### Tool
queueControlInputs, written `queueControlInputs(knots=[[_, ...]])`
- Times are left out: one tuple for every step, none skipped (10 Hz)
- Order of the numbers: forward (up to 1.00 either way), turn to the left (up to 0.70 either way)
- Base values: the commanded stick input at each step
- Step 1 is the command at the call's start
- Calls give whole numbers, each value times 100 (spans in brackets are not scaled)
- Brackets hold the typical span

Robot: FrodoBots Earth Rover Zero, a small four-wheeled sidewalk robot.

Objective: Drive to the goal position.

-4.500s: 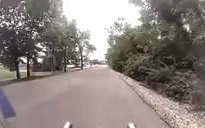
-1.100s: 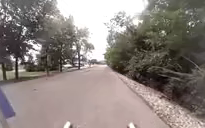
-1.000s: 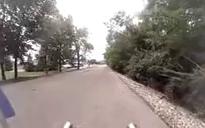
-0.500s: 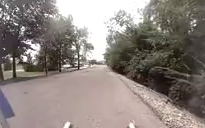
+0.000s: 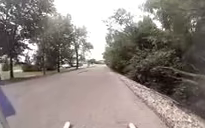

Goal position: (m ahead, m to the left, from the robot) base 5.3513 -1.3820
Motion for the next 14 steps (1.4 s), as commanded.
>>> queueControlInputs(knots=[[60, 15], [60, 3], [60, 0], [60, 0], [60, 0], [60, 0], [60, 0], [60, 0], [60, 0], [60, 0], [60, 0], [60, 0], [60, 0], [60, 0]])
